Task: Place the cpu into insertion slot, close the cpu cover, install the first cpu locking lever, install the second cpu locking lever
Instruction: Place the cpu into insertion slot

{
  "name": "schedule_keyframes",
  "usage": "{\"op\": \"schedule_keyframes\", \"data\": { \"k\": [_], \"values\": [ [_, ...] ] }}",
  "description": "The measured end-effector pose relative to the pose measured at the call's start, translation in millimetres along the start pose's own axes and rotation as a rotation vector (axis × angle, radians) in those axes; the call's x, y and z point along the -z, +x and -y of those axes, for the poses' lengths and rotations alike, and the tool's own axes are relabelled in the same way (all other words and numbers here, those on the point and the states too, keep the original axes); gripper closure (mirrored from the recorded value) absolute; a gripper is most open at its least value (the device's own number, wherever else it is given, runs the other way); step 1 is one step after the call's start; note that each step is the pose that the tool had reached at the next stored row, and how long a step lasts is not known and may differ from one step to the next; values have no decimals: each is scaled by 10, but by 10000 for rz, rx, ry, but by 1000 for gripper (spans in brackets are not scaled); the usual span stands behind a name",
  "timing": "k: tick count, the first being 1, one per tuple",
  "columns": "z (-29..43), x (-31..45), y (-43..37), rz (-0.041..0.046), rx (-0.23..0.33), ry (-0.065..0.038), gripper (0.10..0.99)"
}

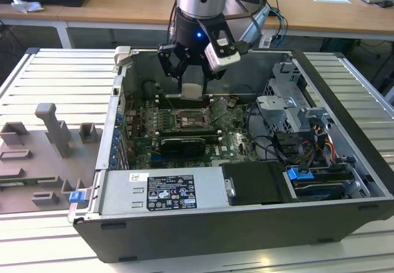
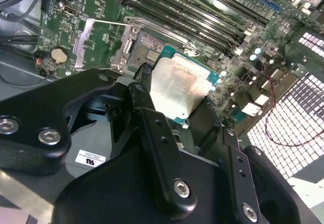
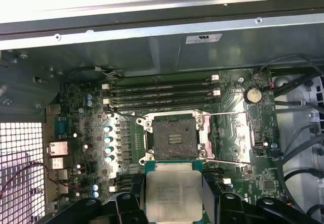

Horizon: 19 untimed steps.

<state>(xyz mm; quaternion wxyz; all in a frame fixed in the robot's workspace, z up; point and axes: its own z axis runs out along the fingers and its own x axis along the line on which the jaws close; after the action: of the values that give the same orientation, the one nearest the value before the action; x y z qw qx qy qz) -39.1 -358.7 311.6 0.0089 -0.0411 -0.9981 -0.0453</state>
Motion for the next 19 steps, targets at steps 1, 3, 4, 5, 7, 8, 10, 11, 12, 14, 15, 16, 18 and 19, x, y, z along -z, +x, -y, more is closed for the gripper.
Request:
{"op": "schedule_keyframes", "data": {
  "k": [1,3,4,5,7,8,10,11,12,14,15,16,18,19],
  "values": [
    [0,-6,0,0,0,0,545],
    [2,-21,0,0,0,0,545],
    [2,-29,-1,0,0,0,545],
    [3,-35,-1,0,0,-1,545],
    [4,-50,-1,0,0,0,545],
    [5,-55,-1,-1,0,0,545],
    [6,-64,-1,-1,0,1,545],
    [6,-67,-1,-1,0,0,545],
    [6,-70,-1,-1,0,0,545],
    [8,-86,-2,-1,0,0,545],
    [8,-91,-2,-1,0,0,545],
    [9,-95,-2,0,0,0,545],
    [11,-121,-3,-1,0,0,545],
    [12,-128,-3,-1,0,1,545]
  ]
}}
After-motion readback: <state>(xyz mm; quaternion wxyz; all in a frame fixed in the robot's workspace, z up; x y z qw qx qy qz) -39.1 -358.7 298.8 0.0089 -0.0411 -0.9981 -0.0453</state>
